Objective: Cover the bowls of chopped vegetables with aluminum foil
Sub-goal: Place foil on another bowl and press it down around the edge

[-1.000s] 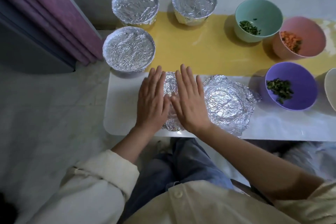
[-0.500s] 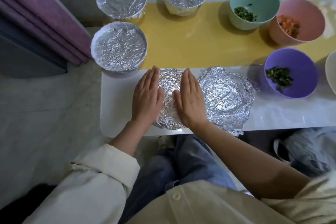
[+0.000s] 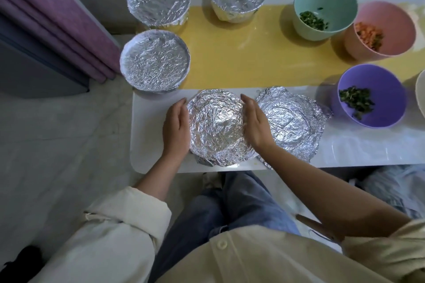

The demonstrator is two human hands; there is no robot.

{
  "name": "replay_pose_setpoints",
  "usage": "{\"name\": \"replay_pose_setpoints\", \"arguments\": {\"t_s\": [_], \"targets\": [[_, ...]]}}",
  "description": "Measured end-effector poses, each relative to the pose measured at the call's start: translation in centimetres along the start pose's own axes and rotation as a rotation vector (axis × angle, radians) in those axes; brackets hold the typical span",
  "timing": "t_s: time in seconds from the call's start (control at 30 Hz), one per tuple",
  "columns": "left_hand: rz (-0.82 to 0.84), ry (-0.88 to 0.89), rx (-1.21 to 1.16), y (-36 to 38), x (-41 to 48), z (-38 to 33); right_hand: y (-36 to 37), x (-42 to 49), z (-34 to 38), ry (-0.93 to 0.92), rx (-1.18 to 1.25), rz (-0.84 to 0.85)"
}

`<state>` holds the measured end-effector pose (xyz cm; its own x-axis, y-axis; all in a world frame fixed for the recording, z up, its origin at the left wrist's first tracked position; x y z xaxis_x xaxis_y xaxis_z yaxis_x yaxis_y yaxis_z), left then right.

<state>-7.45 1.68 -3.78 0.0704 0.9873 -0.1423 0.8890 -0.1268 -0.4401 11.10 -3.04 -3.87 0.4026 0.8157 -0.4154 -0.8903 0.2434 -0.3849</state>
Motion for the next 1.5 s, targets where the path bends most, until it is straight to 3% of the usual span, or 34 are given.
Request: {"name": "replay_pose_setpoints", "arguments": {"t_s": [0.2,0.33,0.47,0.57,0.67,0.8,0.97,1.13,1.33,1.5], "targets": [[0.002,0.003,0.034,0.2,-2.1,0.2,0.2,-1.9,0.8,-0.126,-0.150,-0.154],[-0.132,-0.054,0.134,-0.6,-2.9,0.4,1.0,-1.0,1.2,-0.164,-0.211,-0.031],[-0.203,-0.157,0.317,-1.3,-4.6,0.9,1.8,2.0,3.2,-0.245,-0.380,0.237],[-0.224,-0.177,0.353,-1.4,-5.2,1.7,2.4,2.2,4.4,-0.435,-0.524,0.121],[-0.248,0.091,0.333,-1.5,-5.1,1.3,2.1,-1.3,5.0,-0.620,-0.441,-0.142],[-0.101,0.457,0.483,-1.1,-3.9,0.7,2.0,-6.8,1.7,-0.770,-0.631,-0.100],[0.081,0.547,0.608,-0.1,-2.7,2.0,2.4,-5.5,-2.1,-0.534,-0.764,-0.033],[0.019,0.469,0.516,0.2,-2.6,1.7,1.9,-3.7,-2.1,-0.556,-0.500,0.018],[-0.042,0.344,0.259,0.2,-2.2,1.7,1.8,-2.3,-1.4,-0.228,-0.210,0.052],[-0.006,0.058,-0.063,-0.1,-1.9,2.1,1.4,-0.4,-0.9,-0.100,-0.008,0.111]]}}
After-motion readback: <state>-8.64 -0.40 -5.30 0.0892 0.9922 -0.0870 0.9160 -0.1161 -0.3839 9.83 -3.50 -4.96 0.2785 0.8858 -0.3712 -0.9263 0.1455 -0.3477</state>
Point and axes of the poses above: each hand's wrist, its own x-axis towards the middle knuckle, its own y-axis out of the palm, z = x × y, the point moved 1 cm from there along x, towards the middle knuckle, and after that the axes turned 7 degrees about y, right-handed, at the moved point
